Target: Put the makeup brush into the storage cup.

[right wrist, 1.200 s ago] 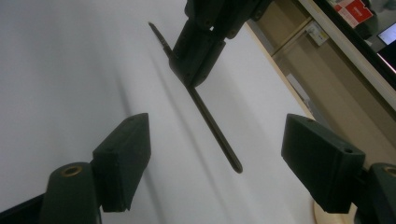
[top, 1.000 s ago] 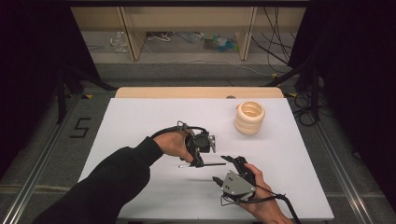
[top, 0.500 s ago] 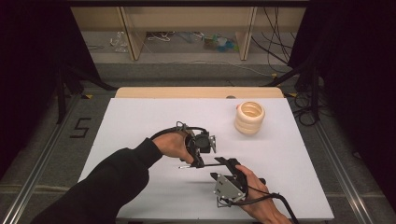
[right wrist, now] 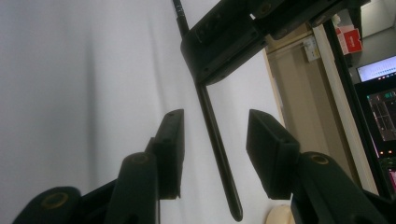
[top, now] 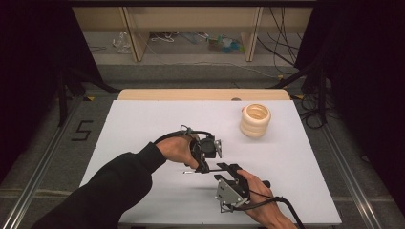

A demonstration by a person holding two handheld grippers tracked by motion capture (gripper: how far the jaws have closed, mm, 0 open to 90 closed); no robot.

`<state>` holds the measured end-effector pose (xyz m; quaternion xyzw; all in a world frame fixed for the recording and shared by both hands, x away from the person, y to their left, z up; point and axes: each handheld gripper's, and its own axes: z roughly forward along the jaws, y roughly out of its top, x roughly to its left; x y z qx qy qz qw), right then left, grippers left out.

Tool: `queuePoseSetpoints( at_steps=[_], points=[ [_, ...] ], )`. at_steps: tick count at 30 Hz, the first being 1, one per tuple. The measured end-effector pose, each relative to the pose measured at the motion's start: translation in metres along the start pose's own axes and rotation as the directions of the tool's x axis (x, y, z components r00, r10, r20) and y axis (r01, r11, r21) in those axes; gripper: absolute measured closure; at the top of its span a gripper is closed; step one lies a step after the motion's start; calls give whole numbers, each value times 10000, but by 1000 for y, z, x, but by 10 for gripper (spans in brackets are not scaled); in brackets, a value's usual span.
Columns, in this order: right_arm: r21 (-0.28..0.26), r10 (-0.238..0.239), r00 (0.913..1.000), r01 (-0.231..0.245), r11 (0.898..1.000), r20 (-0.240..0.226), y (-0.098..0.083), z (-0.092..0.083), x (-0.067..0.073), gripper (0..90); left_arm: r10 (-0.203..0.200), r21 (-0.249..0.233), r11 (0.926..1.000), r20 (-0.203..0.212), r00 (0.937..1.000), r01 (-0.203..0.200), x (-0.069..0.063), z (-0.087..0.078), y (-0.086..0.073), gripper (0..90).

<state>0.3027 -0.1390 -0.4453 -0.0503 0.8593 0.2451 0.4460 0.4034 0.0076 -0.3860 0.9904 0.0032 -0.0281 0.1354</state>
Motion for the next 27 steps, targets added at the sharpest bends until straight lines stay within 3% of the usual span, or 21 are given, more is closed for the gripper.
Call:
queuePoseSetpoints(
  at_steps=[3,9,10,12,16,17,18,27],
  points=[
    [134,245,9997,-244,9996,-11,2,-1,3,612,-43,-5,10000,37,10000,43,-1,0,0,852],
    [189,-662,9978,660,9976,72,4,1,1,656,-32,2,10000,40,10000,32,-2,0,2,852],
    [147,-627,9980,628,9979,-80,4,1,1,663,-171,-88,9998,55,9998,172,-3,1,2,852],
    [213,-701,9975,698,9973,119,5,0,2,672,-61,-68,10000,94,9999,61,-2,1,2,852],
    [323,-943,9955,946,9950,-95,7,2,2,696,-57,-87,9999,105,9999,58,-3,2,3,852],
    [429,-780,9969,783,9960,-85,7,1,4,702,-49,-83,10000,101,9999,50,-3,2,3,852],
    [364,-986,9950,991,9944,-145,7,2,3,705,-39,-70,10000,110,9999,40,-3,2,3,852],
    [401,-1148,9933,1151,9925,-106,9,2,3,729,-77,-118,9999,115,9999,78,-4,2,3,852]
  ],
)
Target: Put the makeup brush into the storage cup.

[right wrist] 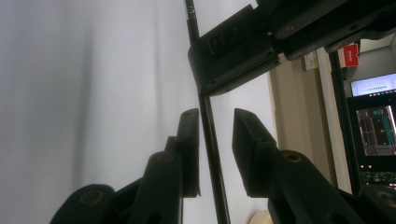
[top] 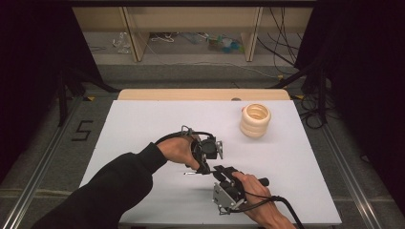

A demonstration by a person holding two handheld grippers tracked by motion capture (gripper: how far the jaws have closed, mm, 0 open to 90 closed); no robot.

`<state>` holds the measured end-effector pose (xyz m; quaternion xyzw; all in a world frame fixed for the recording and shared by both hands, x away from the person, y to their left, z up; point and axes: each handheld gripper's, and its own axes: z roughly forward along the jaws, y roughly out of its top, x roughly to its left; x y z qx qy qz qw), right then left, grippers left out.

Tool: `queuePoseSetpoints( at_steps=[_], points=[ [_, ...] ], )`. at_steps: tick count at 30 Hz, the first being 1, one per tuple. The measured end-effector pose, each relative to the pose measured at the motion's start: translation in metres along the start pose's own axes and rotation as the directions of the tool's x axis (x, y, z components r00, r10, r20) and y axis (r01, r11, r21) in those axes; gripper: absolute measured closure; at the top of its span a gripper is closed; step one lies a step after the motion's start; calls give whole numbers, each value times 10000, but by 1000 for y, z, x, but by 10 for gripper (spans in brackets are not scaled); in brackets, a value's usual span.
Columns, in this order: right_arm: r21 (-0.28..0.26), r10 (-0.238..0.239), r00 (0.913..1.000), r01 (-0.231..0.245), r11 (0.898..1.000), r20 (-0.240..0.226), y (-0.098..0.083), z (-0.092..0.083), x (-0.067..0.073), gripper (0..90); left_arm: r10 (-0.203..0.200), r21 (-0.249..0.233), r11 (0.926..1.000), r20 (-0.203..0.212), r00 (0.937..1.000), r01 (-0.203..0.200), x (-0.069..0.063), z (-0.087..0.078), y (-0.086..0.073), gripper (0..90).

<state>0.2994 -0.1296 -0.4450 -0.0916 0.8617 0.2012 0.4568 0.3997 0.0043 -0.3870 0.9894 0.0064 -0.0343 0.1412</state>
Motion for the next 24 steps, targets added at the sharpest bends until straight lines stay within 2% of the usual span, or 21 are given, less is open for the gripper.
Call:
queuePoseSetpoints(
  at_steps=[1,2,3,5,6,7,8,9,11,18,19,21,22,23,24],
  points=[
    [-21,-72,10000,71,10000,-42,0,0,0,731,20,9,10000,10,10000,-20,0,0,0,852],
    [82,76,10000,-77,9999,37,0,0,1,732,-12,-6,10000,35,10000,12,0,0,0,852],
    [0,-138,9999,138,9999,-83,0,1,0,736,19,26,10000,18,10000,-19,0,0,0,852],
    [-29,-218,9997,217,9998,-125,0,2,0,748,26,-1,10000,28,10000,-26,0,1,1,852],
    [23,-216,9998,216,9998,24,0,1,0,751,-59,4,10000,57,10000,59,-1,1,1,852],
    [114,113,9999,-112,9999,-91,1,0,2,755,67,53,10000,46,10000,-67,0,0,1,852],
    [55,-44,10000,44,10000,-60,2,1,1,756,101,48,9999,29,9999,-101,0,1,1,852],
    [115,58,10000,-57,9999,-56,2,1,2,759,102,77,9999,30,9999,-102,-1,0,1,852],
    [10,-459,9989,459,9989,-109,1,2,-1,771,13,90,10000,61,10000,-14,-1,0,1,852],
    [-2,-499,9985,499,9988,-240,2,4,0,799,65,149,9999,102,9999,-66,-1,-1,1,852],
    [-4,-588,9978,588,9983,-295,2,4,0,806,71,154,9999,106,9999,-73,-1,-1,1,852],
    [133,-1105,9931,1111,9937,-392,1,4,-3,824,-21,143,9999,148,9999,19,-2,0,1,852],
    [215,-906,9953,914,9956,-344,1,4,-1,830,90,164,9998,127,9999,-92,-1,0,1,852],
    [149,-1068,9934,1075,9941,-422,1,4,-3,832,-34,131,9999,193,9998,31,-2,1,1,851],
    [165,-1029,9938,1037,9945,-432,1,4,-2,834,-16,132,9999,167,9999,14,-2,1,1,852]
  ],
)
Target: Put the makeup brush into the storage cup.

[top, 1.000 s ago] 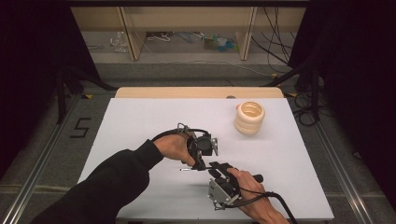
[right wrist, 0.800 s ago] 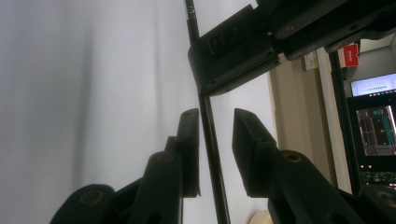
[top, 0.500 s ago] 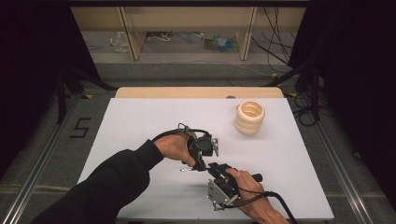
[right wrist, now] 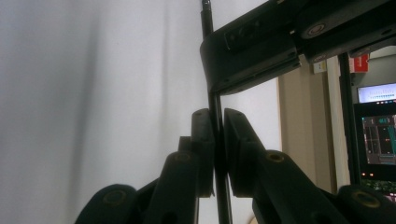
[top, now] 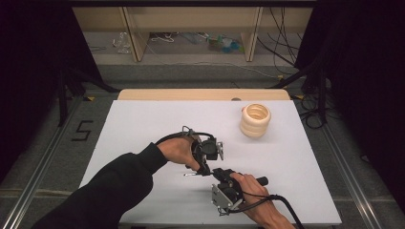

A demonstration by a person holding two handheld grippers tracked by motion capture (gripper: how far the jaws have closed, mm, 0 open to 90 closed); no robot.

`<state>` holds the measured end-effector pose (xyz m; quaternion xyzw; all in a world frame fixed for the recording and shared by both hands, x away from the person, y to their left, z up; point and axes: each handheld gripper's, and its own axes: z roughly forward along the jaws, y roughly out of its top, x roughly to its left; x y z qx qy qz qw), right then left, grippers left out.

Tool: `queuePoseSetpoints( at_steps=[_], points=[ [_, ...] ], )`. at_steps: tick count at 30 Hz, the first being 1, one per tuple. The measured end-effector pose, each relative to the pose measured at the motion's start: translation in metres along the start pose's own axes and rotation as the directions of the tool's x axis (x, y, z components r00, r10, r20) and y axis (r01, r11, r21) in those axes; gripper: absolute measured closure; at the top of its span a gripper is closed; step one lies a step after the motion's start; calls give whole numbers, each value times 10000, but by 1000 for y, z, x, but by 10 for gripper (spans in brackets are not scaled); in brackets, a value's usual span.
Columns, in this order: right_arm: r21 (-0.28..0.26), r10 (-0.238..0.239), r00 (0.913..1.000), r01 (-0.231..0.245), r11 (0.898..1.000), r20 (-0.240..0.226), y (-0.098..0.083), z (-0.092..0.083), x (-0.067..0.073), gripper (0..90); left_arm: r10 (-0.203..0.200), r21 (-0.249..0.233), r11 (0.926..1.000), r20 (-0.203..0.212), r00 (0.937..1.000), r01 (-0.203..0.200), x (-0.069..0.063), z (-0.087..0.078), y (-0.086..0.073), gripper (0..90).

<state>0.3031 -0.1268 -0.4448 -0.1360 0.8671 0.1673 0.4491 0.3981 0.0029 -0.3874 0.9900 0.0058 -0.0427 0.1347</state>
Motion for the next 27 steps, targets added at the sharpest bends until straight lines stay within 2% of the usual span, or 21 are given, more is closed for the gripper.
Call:
queuePoseSetpoints(
  at_steps=[2,3,4,7,8,9,11,13,14,16,17,18,19,20,21,22,24,25,26,27],
  points=[
    [70,127,9999,-127,9999,7,1,1,1,837,29,63,10000,1,10000,-29,0,0,0,852],
    [57,33,10000,-33,10000,-6,1,1,1,840,21,60,10000,3,10000,-21,0,0,0,852],
    [8,-252,9997,252,9997,-58,1,1,-1,843,12,67,10000,19,10000,-12,0,0,0,852],
    [36,-200,9998,200,9998,-53,1,1,1,852,-105,-23,9999,80,9999,105,1,1,-1,850],
    [76,-317,9995,318,9995,-32,1,1,1,853,-12,46,10000,89,10000,11,1,1,-1,850],
    [87,-168,9998,168,9998,-54,2,1,2,853,1,45,10000,82,10000,-1,1,1,-1,849],
    [82,-212,9997,213,9997,-80,1,1,2,854,-43,22,10000,77,10000,43,1,1,-1,842],
    [-17,-284,9994,284,9996,-207,1,1,1,855,-182,74,9998,103,9998,182,2,0,-1,792],
    [54,-131,9997,132,9999,-190,1,1,2,855,-207,38,9998,40,9998,207,3,0,-1,754],
    [34,-306,9992,307,9995,-259,0,1,1,855,-255,-101,9996,-47,9997,254,4,-2,-3,742],
    [-52,-71,9996,70,10000,-265,0,1,2,855,-198,-75,9998,-88,9998,198,4,-4,-4,721],
    [-108,-27,9996,24,9999,-293,-1,1,2,855,-257,-109,9996,-158,9995,255,4,-6,-6,696],
    [52,379,9989,-377,9993,-279,-1,0,5,855,-261,-146,9996,-213,9994,258,3,-8,-7,678],
    [-33,227,9994,-228,9997,-274,-3,0,2,855,-310,-213,9993,-262,9992,304,3,-10,-9,659],
    [-46,274,9993,-275,9996,-261,-6,0,1,855,-313,-281,9991,-377,9988,302,3,-12,-11,635],
    [0,496,9985,-496,9988,-214,-7,-1,1,855,-364,-353,9988,-459,9983,348,3,-15,-14,601],
    [-42,629,9979,-630,9980,-167,-12,-2,-2,854,-293,-493,9984,-650,9975,261,1,-19,-17,561],
    [14,477,9987,-476,9989,-199,-15,-3,-4,855,-323,-704,9972,-801,9963,267,0,-20,-19,520],
    [91,1137,9931,-1135,9935,-300,-15,-3,-1,855,-675,-996,9933,-904,9936,585,-3,-20,-21,470],
    [112,1289,9913,-1287,9916,-276,-16,-3,-1,855,-567,-919,9947,-1109,9922,466,-3,-23,-23,445]
  ],
)
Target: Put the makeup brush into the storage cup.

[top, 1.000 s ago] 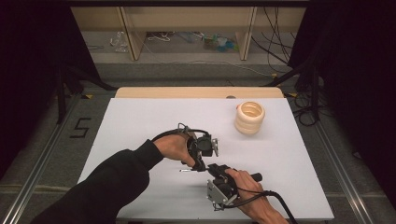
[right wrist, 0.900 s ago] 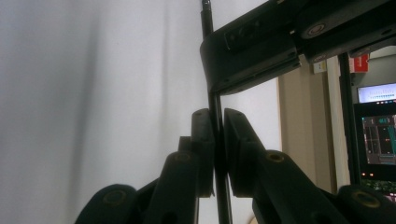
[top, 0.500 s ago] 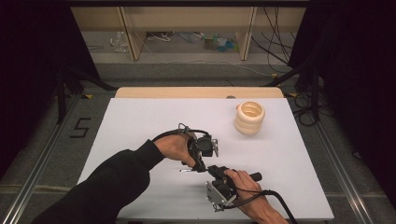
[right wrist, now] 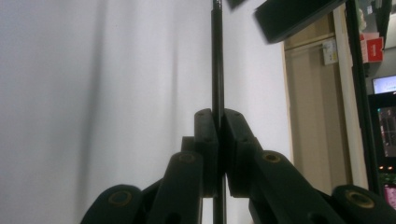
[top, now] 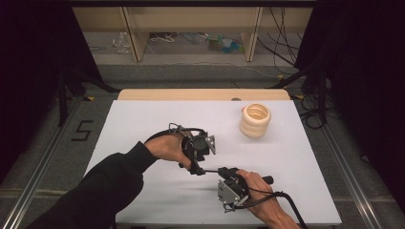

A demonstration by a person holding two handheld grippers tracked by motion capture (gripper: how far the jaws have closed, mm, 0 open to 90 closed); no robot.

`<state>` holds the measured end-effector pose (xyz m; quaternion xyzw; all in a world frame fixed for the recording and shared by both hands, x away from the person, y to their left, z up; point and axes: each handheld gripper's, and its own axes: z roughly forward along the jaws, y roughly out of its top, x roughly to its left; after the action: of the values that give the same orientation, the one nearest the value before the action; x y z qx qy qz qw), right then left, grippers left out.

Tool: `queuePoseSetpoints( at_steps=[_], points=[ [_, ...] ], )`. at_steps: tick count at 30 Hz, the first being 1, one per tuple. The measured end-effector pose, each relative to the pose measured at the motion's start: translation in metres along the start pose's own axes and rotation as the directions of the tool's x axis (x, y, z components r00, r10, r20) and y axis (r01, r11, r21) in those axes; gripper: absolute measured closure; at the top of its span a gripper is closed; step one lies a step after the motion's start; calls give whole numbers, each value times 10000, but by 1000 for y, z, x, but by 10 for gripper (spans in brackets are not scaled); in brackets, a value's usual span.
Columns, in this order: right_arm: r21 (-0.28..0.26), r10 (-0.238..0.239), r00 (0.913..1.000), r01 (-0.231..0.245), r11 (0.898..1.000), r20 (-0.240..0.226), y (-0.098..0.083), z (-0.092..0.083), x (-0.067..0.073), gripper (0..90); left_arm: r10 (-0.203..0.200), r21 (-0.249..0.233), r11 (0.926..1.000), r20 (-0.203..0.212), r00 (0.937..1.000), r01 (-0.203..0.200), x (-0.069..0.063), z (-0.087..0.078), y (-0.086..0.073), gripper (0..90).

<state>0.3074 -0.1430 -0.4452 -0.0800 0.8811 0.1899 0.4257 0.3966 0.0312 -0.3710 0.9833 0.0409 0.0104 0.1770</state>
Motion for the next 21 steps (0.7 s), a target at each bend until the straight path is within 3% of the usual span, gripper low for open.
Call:
queuePoseSetpoints(
  at_steps=[3,6,8,9,11,12,14,15,16,17,20,21],
  points=[
    [-267,-99,9998,94,9996,-158,-3,0,-4,855,64,-337,9994,-455,9989,-80,-1,-9,-7,377],
    [-367,688,9971,-701,9969,-334,-8,-2,-6,855,-43,-784,9969,-961,9954,-33,-3,-16,-17,315],
    [-477,1557,9867,-1579,9863,-462,-12,-2,-7,855,-198,-1257,9921,-1343,9907,28,-6,-19,-23,296],
    [-719,1257,9906,-1294,9890,-532,-17,-1,-12,855,-164,-1332,9911,-1426,9896,-27,-8,-22,-26,286],
    [-746,2688,9594,-2751,9585,-854,-20,-2,-10,855,-310,-1724,9850,-1620,9863,26,-12,-26,-30,286],
    [-764,2924,9503,-3011,9505,-1071,-22,-2,-12,855,-406,-1908,9816,-1693,9847,77,-14,-28,-32,289],
    [-848,3231,9405,-3322,9394,-1049,-27,-2,-14,855,-759,-2408,9701,-1781,9811,313,-18,-31,-36,291],
    [-909,3430,9328,-3532,9311,-1108,-29,-3,-16,855,-748,-2457,9690,-1902,9789,263,-19,-33,-38,291],
    [-990,3667,9222,-3790,9201,-1226,-31,-3,-17,855,-702,-2497,9681,-1976,9778,190,-19,-34,-40,291],
    [-1055,3849,9146,-3979,9114,-1244,-32,-4,-18,855,-926,-2751,9608,-2001,9754,348,-21,-34,-42,290],
    [-1266,4488,8825,-4656,8759,-1408,-38,-5,-21,855,-1268,-3128,9484,-2247,9661,517,-25,-32,-49,285],
    [-1337,4734,8685,-4917,8605,-1471,-40,-5,-22,855,-1371,-3244,9443,-2335,9626,558,-26,-31,-52,277]
  ],
)
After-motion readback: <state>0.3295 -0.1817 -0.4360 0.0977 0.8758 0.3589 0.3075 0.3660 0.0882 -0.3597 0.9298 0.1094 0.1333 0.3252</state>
